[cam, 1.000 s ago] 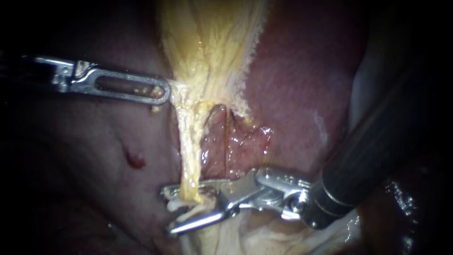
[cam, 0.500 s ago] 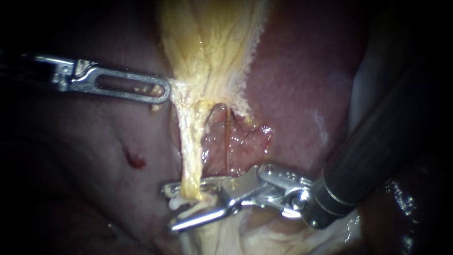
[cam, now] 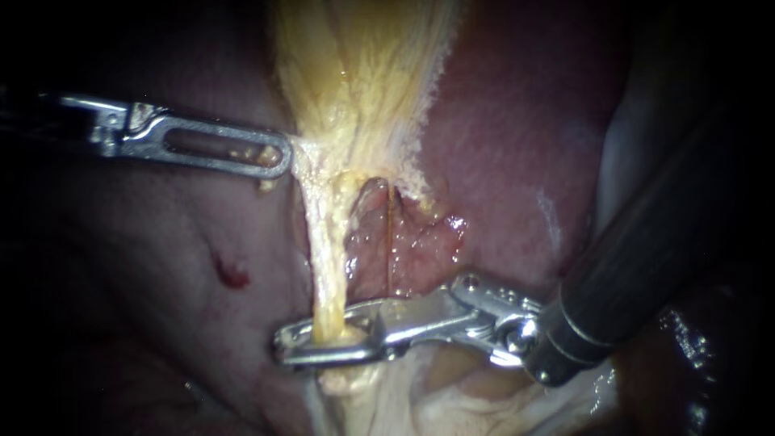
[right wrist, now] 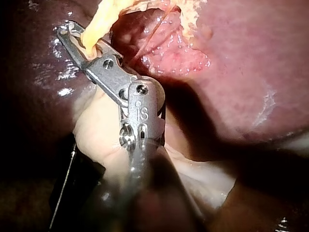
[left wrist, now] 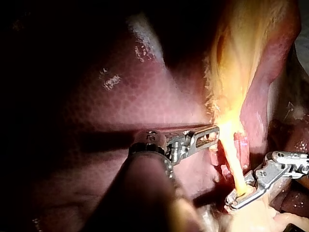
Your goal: Clipping second clip left tube
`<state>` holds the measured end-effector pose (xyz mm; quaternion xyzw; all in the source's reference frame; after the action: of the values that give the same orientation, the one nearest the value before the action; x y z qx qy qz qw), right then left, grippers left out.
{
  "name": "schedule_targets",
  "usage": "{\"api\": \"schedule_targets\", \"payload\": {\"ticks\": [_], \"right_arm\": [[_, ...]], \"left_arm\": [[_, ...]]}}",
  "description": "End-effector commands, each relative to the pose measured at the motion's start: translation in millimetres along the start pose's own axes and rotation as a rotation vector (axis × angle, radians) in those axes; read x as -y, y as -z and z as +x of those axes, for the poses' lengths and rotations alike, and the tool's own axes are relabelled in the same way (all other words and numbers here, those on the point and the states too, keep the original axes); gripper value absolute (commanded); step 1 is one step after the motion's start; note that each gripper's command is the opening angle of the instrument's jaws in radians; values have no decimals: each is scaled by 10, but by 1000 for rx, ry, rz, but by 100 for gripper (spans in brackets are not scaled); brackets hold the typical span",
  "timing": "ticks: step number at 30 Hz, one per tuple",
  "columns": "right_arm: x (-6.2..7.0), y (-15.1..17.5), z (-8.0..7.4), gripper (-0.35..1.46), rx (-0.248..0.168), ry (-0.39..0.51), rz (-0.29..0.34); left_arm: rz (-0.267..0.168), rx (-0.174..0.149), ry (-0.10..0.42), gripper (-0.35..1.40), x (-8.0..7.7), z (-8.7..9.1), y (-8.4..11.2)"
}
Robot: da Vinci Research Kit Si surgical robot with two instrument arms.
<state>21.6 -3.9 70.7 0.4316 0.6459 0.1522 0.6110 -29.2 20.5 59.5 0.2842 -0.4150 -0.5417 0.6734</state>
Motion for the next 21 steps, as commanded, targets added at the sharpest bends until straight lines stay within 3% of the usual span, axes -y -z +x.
{"api": "schedule_targets", "payload": {"ticks": [1, 5, 21], "right_arm": [[0, 0, 0, -22, 0, 0, -2], [0, 0, 0, -35, -1, -1, -11], [-3, 4, -2, -35, 7, 5, -30]], "left_arm": [[0, 0, 0, -35, 0, 0, 0], [0, 0, 0, -35, 0, 0, 0], [0, 0, 0, -35, 0, 0, 0]]}}
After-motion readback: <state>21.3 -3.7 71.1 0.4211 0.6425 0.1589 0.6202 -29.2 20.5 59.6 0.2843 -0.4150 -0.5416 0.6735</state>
